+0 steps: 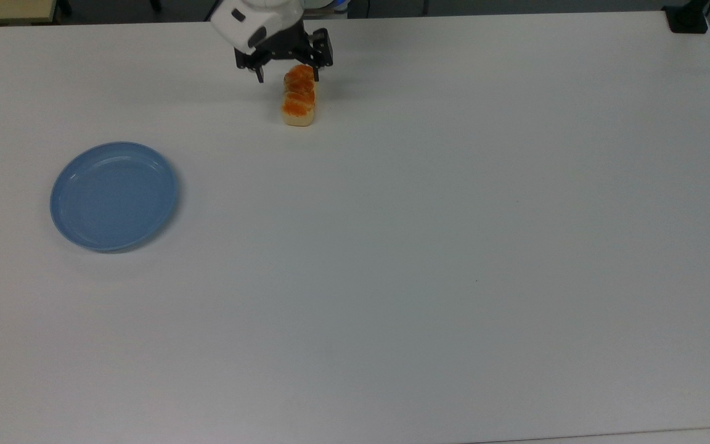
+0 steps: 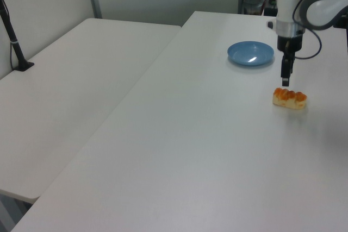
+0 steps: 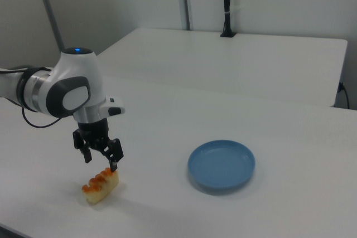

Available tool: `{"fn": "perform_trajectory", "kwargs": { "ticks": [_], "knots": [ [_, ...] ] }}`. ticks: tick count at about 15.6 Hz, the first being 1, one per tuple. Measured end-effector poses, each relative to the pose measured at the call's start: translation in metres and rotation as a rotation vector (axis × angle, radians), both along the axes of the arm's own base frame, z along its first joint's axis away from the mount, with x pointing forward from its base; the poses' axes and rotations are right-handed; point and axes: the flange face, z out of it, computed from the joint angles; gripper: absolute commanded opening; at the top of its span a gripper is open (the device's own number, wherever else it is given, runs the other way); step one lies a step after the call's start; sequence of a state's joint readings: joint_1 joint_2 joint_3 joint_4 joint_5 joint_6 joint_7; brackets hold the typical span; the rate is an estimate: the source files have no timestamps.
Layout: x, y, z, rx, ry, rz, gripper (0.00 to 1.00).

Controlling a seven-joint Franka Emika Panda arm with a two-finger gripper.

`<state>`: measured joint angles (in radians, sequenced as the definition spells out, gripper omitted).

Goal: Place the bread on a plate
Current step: 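Lower the gripper and close it around the bread roll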

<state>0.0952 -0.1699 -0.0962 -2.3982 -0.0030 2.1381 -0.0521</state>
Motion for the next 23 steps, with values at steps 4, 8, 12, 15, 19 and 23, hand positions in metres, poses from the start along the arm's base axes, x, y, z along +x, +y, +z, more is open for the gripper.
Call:
{"fn": "perform_trajectory", "kwargs": {
  "ticks": [4, 8, 12, 15, 19, 23],
  "knots": [
    [0.004, 0.012, -0.035, -0.009, 0.064, 0.023, 1.00],
    [0.004, 0.018, -0.040, -0.011, 0.075, 0.035, 0.99],
    [0.004, 0.016, -0.044, -0.023, 0.083, 0.042, 0.99],
    [0.004, 0.015, -0.052, -0.038, 0.100, 0.053, 0.74],
    [0.008, 0.015, -0.059, -0.044, 0.097, 0.045, 0.54],
    [0.012, 0.015, -0.059, -0.050, 0.096, 0.012, 0.55]
  ]
}}
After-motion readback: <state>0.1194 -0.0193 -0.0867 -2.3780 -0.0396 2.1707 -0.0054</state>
